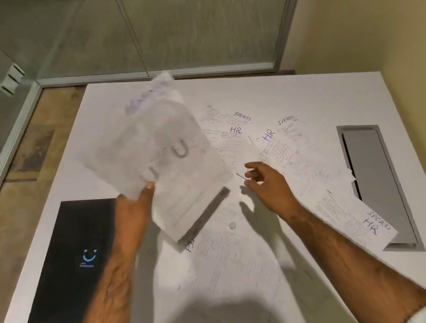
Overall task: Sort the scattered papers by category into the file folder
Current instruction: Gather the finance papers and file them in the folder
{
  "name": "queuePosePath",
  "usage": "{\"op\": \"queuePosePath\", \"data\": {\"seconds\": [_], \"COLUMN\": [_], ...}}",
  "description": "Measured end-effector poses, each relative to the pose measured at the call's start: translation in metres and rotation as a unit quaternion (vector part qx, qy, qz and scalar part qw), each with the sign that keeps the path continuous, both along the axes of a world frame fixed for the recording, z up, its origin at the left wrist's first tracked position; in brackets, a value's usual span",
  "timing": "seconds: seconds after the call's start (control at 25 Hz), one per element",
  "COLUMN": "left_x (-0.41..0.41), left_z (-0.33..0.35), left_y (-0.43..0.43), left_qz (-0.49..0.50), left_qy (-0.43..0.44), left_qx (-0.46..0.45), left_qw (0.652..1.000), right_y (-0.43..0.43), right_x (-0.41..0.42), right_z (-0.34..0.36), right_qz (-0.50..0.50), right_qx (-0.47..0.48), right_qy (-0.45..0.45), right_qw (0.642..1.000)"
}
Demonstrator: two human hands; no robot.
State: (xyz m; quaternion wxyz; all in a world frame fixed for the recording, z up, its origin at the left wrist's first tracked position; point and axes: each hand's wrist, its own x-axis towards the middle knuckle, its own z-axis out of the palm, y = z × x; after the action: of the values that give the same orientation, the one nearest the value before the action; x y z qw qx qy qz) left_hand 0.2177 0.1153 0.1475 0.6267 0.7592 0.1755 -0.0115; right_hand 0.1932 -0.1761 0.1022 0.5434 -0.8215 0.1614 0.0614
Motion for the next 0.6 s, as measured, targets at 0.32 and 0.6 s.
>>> {"op": "queuePosePath", "data": {"seconds": [0.32, 0.6], "left_x": [-0.089, -0.139], "left_z": [0.004, 0.011], "left_y": [0.077, 0.084], "left_qz": [0.195, 0.198], "left_qy": [-0.053, -0.054], "left_qx": [-0.156, -0.164], "left_qw": [0.967, 0.965], "right_y": [-0.021, -0.020], "right_x": [-0.166, -0.174], "right_z": [-0.092, -0.093], "right_qz": [0.390, 0.327], "right_qx": [-0.423, -0.433], "right_qy": [-0.019, 0.062], "right_qw": [0.818, 0.838]}}
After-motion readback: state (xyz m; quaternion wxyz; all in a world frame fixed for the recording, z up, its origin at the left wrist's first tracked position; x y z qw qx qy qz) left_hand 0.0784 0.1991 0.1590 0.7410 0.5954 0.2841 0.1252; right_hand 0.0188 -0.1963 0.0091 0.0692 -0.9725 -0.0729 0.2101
